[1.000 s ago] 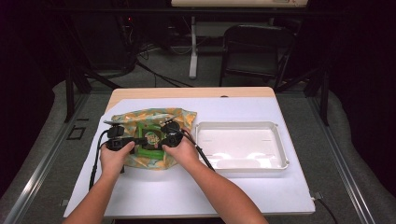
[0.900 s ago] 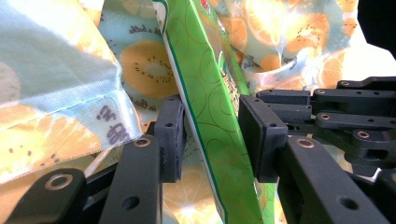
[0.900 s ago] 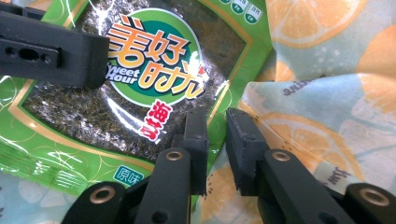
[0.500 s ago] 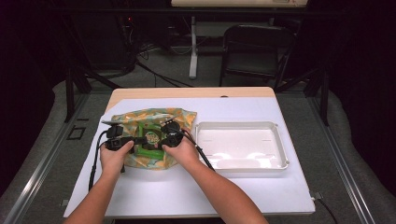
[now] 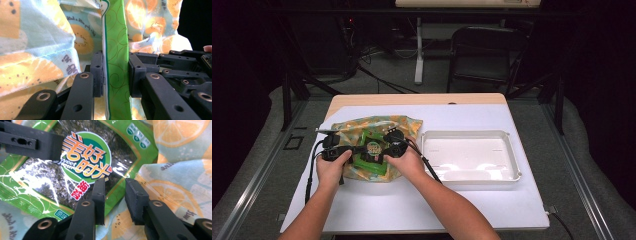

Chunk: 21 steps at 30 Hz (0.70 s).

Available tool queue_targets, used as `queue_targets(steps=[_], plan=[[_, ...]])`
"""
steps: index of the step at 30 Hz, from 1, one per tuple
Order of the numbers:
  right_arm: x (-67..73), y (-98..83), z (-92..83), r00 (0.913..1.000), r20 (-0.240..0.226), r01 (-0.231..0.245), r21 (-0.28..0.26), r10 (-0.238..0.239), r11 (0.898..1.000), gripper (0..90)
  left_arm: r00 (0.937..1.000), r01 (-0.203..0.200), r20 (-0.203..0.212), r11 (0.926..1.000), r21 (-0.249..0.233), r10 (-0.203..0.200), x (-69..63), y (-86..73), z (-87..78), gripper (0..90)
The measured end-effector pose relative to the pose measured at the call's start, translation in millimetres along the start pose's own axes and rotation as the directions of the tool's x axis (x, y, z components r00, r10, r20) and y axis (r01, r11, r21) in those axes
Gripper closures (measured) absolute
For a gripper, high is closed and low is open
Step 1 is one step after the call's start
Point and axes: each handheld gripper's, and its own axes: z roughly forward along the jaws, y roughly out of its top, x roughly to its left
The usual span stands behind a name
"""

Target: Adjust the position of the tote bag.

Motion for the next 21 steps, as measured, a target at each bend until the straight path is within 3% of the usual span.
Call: queue_targets(steps=[6, 9, 12, 17, 21], plan=[[1.4, 1.6, -7.6, 0.9999, -0.008, 0.015, -0.019, -0.015, 1.0, 68.9, 1.0, -0.009, -0.003, 1.0, -0.003, 0.009, -0.7, -4.4, -7.7, 72.0], [2.7, 2.5, -11.8, 0.9998, -0.02, 0.007, -0.044, -0.008, 0.999, 68.1, 1.0, -0.005, 0.004, 0.9996, -0.027, 0.006, 1.4, -7.6, -12.3, 72.0], [2.0, 3.8, -17.3, 0.9995, -0.029, 0.006, -0.051, -0.008, 0.999, 66.5, 0.9996, -0.029, 0.002, 0.9984, -0.049, 0.029, 1.8, -8.5, -17.5, 72.1], [0.3, 5.7, -22.9, 0.9972, -0.072, -0.025, -0.082, 0.019, 0.996, 62.3, 0.9987, -0.046, 0.019, 0.9969, -0.063, 0.047, -0.2, -7.9, -24.8, 72.1], [0.1, 5.8, -29.0, 0.9952, -0.097, -0.016, -0.112, 0.005, 0.994, 60.6, 0.9978, -0.06, 0.023, 0.9942, -0.09, 0.062, -4.3, -9.6, -30.9, 72.0]])
